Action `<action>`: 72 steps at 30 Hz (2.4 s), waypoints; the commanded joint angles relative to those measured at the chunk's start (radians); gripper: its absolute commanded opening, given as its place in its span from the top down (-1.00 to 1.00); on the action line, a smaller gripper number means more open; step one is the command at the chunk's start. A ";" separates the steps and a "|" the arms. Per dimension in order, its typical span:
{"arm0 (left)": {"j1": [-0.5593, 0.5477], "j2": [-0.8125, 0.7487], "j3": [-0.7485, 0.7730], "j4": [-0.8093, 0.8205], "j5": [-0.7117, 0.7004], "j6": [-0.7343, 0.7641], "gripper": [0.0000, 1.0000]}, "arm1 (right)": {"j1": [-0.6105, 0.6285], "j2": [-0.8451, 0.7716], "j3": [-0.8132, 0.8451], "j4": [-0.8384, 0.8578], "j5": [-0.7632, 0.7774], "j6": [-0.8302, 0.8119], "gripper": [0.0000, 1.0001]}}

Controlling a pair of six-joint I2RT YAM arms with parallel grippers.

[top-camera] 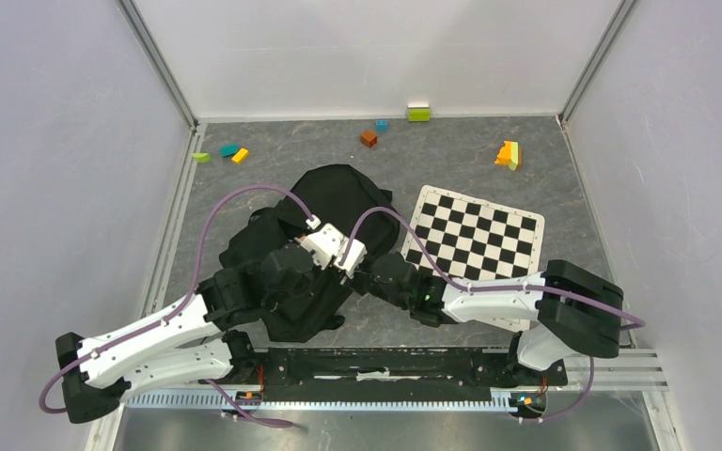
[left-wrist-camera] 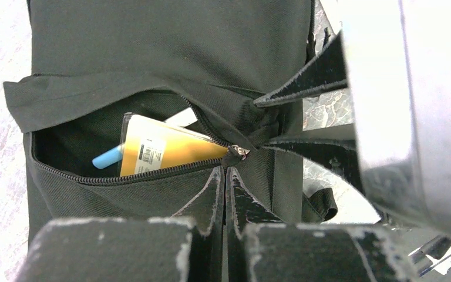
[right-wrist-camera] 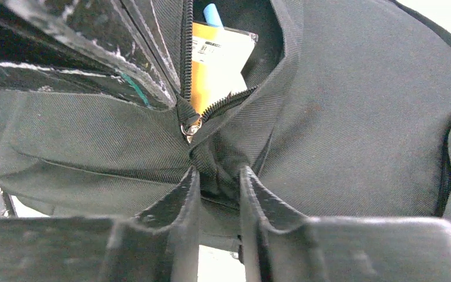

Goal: Pack the student bag
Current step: Zip the student bag at the center of the board.

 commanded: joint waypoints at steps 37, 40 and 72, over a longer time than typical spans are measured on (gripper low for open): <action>0.419 0.055 0.113 0.163 0.360 0.120 0.96 | 0.000 -0.183 0.158 -0.336 -0.002 0.008 0.28; 0.421 0.039 0.103 0.165 0.347 0.112 0.96 | -0.014 -0.156 0.246 -0.391 -0.025 0.009 0.07; 0.581 0.192 0.217 0.143 0.235 -0.036 0.96 | -0.064 -0.090 0.096 -0.282 -0.025 0.095 1.00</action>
